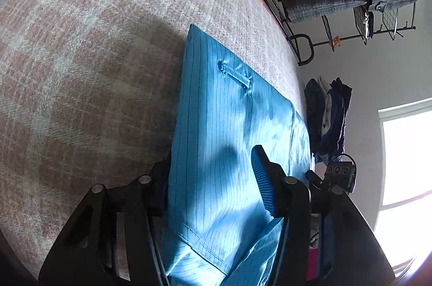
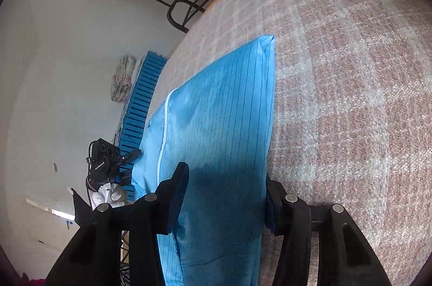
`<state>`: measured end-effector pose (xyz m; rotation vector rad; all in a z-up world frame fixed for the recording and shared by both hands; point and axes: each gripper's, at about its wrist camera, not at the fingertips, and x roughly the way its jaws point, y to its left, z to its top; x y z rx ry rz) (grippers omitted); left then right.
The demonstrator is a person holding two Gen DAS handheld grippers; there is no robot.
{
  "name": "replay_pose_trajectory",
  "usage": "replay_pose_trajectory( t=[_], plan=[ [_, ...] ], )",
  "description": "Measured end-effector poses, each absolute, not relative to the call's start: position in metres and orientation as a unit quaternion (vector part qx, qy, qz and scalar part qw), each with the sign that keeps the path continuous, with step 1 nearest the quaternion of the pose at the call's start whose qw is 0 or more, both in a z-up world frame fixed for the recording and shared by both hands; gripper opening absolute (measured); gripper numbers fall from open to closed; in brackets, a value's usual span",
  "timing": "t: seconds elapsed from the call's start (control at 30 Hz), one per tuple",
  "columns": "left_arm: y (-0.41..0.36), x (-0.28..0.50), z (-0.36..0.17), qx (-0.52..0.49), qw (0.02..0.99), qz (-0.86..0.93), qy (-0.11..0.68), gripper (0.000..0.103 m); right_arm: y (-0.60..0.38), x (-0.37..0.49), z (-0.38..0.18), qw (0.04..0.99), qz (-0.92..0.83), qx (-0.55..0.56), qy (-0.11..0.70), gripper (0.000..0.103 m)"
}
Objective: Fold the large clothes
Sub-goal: 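Grasp the folded coat bundle with both grippers and lift it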
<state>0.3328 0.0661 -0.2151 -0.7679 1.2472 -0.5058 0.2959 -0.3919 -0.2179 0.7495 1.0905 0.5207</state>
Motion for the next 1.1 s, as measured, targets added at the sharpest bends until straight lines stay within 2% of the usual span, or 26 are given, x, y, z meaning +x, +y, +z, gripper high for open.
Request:
replay_pose_trajectory(
  t=[0.13,0.23,0.4,0.77,1.1],
  plan=[
    [0.047,0.329,-0.203,-0.283,0.747,-0.214,0.562,0.024,-0.382,0.298,-0.213,0.769,0.222,0.310,0.513,0.033],
    [0.032,0.322,-0.188,-0.224,0.779,-0.201,0.550,0.012,-0.373,0.296,-0.206,0.782,0.204,0.280,0.519,0.021],
    [0.002,0.301,-0.158,-0.124,0.830,-0.182,0.513,0.006,-0.349,0.290,-0.181,0.816,0.164,0.201,0.516,0.008],
    [-0.035,0.248,-0.111,-0.036,0.880,-0.175,0.440,0.003,-0.283,0.258,-0.126,0.875,0.091,-0.013,0.475,0.004],
    [-0.069,0.205,-0.066,-0.015,0.900,-0.209,0.382,0.003,-0.263,0.219,-0.074,0.905,0.064,-0.082,0.413,0.004]
  ],
)
